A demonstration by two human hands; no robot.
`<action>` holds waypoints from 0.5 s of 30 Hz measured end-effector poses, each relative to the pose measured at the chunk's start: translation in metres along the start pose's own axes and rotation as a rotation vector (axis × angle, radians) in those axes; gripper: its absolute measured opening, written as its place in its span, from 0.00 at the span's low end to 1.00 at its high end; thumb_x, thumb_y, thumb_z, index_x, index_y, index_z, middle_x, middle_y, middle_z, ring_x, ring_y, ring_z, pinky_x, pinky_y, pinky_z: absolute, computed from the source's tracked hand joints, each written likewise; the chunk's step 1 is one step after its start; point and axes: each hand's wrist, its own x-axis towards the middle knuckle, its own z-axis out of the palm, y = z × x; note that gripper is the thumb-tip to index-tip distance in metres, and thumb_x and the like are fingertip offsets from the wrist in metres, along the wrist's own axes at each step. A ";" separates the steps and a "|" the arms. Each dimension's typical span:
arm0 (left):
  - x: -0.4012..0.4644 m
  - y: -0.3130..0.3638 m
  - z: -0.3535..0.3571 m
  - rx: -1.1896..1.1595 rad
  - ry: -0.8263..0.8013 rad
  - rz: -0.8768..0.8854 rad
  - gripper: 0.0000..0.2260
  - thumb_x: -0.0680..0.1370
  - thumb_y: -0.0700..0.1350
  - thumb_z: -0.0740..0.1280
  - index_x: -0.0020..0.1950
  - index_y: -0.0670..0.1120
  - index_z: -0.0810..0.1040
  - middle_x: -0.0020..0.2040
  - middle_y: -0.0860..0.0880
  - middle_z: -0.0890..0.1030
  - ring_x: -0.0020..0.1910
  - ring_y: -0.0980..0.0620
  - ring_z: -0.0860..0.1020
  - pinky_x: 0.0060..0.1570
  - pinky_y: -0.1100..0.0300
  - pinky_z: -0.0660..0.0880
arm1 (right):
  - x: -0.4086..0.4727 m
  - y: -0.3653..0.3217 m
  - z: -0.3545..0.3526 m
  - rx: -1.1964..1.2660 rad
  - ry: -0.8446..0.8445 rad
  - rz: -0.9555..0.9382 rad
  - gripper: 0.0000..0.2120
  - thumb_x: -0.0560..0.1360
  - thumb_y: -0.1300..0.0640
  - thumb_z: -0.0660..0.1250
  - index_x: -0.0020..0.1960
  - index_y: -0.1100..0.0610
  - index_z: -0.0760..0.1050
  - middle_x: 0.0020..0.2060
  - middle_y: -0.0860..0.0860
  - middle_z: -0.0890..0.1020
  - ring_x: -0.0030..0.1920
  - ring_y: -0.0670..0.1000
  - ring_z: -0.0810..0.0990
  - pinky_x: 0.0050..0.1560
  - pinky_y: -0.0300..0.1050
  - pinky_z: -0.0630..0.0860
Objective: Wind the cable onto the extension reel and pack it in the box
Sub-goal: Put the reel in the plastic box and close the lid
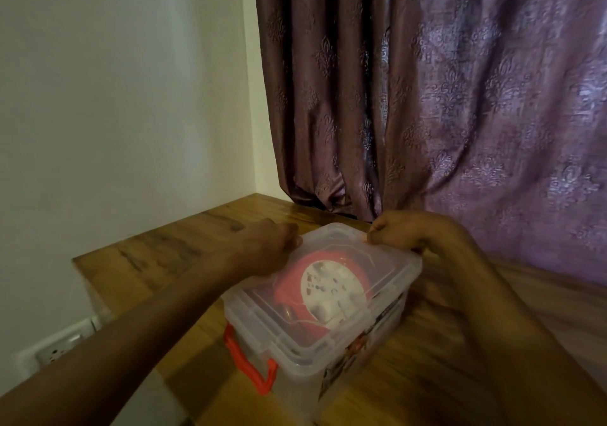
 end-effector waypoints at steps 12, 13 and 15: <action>0.007 -0.009 0.011 0.029 0.173 -0.064 0.14 0.82 0.51 0.57 0.56 0.46 0.79 0.50 0.45 0.81 0.42 0.50 0.72 0.42 0.57 0.65 | 0.025 -0.007 0.029 -0.036 0.051 -0.032 0.26 0.82 0.44 0.46 0.74 0.56 0.63 0.72 0.57 0.66 0.70 0.56 0.66 0.70 0.49 0.61; 0.007 -0.011 0.010 0.046 0.229 -0.051 0.14 0.82 0.51 0.58 0.56 0.47 0.80 0.50 0.46 0.82 0.43 0.50 0.75 0.42 0.58 0.67 | 0.027 -0.008 0.030 -0.046 0.066 -0.029 0.26 0.82 0.44 0.47 0.73 0.56 0.64 0.72 0.58 0.66 0.70 0.57 0.66 0.70 0.48 0.61; 0.002 -0.015 0.008 0.002 0.404 0.019 0.14 0.81 0.53 0.58 0.54 0.49 0.81 0.49 0.48 0.84 0.43 0.50 0.79 0.44 0.56 0.75 | 0.030 -0.008 0.032 -0.066 0.101 -0.018 0.26 0.82 0.43 0.46 0.72 0.57 0.65 0.71 0.59 0.67 0.68 0.58 0.68 0.67 0.48 0.63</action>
